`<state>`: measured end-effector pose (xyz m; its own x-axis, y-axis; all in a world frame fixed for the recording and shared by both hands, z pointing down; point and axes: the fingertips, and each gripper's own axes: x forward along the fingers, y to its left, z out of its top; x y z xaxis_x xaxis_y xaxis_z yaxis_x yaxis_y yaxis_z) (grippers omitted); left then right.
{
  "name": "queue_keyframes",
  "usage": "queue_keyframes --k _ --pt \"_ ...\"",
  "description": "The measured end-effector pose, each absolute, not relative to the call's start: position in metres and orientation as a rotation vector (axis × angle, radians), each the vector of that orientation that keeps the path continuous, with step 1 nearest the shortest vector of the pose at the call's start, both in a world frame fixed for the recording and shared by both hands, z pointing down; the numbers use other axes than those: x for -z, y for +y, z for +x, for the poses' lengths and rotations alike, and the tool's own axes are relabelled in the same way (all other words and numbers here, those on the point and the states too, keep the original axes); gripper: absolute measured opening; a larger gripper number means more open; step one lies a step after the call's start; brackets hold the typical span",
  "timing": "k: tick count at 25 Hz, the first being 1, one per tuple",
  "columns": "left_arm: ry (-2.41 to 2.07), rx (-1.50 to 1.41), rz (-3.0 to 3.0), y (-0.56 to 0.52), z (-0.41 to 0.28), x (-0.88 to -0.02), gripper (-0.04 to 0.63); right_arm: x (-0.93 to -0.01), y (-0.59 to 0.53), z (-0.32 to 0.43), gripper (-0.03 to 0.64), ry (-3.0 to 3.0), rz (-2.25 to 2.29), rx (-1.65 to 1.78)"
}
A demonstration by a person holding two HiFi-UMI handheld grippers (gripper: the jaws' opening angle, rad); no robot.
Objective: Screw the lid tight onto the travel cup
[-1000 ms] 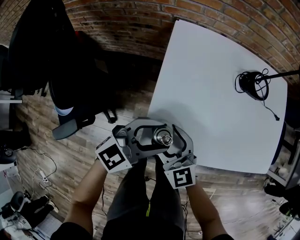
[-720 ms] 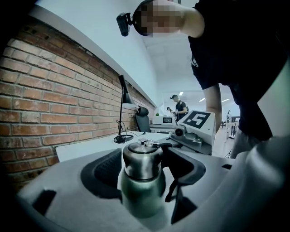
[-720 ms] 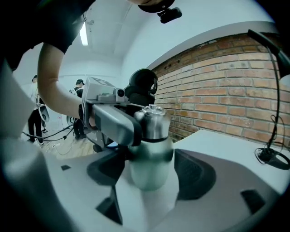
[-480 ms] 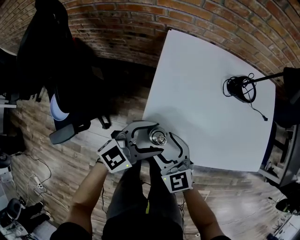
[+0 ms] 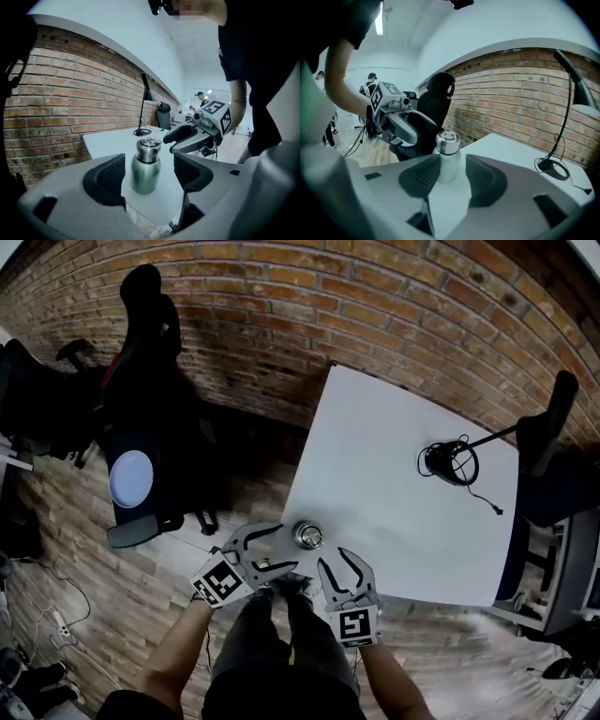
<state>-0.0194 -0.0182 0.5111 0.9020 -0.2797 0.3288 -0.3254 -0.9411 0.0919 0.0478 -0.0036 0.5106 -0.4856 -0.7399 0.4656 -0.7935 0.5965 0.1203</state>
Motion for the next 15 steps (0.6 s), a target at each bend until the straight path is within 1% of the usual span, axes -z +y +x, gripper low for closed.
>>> queue_keyframes --k 1,3,5,6,8,10,15 --pt "-0.497 -0.480 2.896 -0.017 -0.023 -0.511 0.330 -0.506 -0.003 0.051 0.169 -2.340 1.245 -0.161" --pt "-0.540 -0.503 2.863 -0.015 -0.029 -0.511 0.314 -0.500 -0.003 0.060 0.118 -2.309 1.296 -0.169" --pt "-0.560 -0.515 2.861 -0.013 -0.031 -0.506 0.212 -0.493 -0.004 0.069 0.032 -2.285 1.345 -0.165" --pt "-0.569 -0.507 2.866 -0.013 -0.031 -0.502 0.179 -0.489 -0.006 0.073 0.021 -2.283 1.364 -0.167" --pt "-0.604 -0.472 2.871 -0.017 -0.032 -0.491 0.100 -0.480 -0.009 0.077 0.014 -2.296 1.394 -0.181" --pt "-0.661 -0.432 2.876 -0.024 -0.034 -0.478 0.056 -0.467 -0.011 0.078 0.014 -2.319 1.424 -0.201" --pt "-0.830 -0.348 2.829 -0.040 -0.042 -0.442 0.026 -0.432 -0.010 0.092 0.014 -2.350 1.470 -0.162"
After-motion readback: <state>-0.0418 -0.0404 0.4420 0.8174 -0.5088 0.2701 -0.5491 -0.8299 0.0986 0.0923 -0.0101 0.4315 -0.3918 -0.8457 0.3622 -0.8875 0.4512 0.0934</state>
